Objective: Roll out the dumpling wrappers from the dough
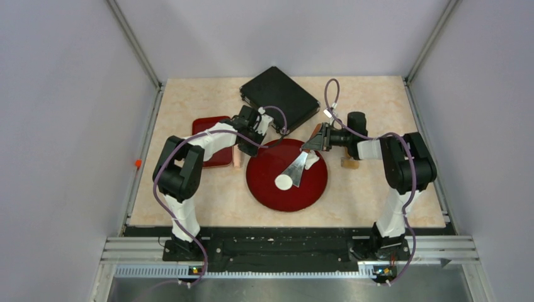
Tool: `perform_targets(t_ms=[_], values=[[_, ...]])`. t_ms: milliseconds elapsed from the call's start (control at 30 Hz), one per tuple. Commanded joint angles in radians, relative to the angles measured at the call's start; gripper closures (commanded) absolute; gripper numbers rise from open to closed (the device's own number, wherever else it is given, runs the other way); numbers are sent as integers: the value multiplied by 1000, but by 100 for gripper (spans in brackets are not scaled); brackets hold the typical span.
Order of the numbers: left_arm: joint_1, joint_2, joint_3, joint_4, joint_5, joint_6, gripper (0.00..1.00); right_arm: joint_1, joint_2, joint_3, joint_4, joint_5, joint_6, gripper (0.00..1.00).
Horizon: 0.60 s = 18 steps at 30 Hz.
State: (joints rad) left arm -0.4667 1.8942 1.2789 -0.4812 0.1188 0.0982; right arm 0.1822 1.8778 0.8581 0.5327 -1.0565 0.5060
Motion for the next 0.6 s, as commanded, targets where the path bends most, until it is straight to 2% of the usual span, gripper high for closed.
perform_targets(t_ms=[0, 233, 433, 567], values=[[-15, 27, 3, 2, -32, 26, 100, 17, 38, 1, 64, -32, 3, 100], [-16, 28, 3, 3, -33, 26, 100, 17, 61, -6, 88, -39, 21, 100], [-16, 28, 3, 1, -34, 25, 100, 26, 96, -23, 199, -36, 99, 100], [-16, 29, 4, 1, -34, 24, 100, 42, 103, -24, 212, -39, 107, 100]])
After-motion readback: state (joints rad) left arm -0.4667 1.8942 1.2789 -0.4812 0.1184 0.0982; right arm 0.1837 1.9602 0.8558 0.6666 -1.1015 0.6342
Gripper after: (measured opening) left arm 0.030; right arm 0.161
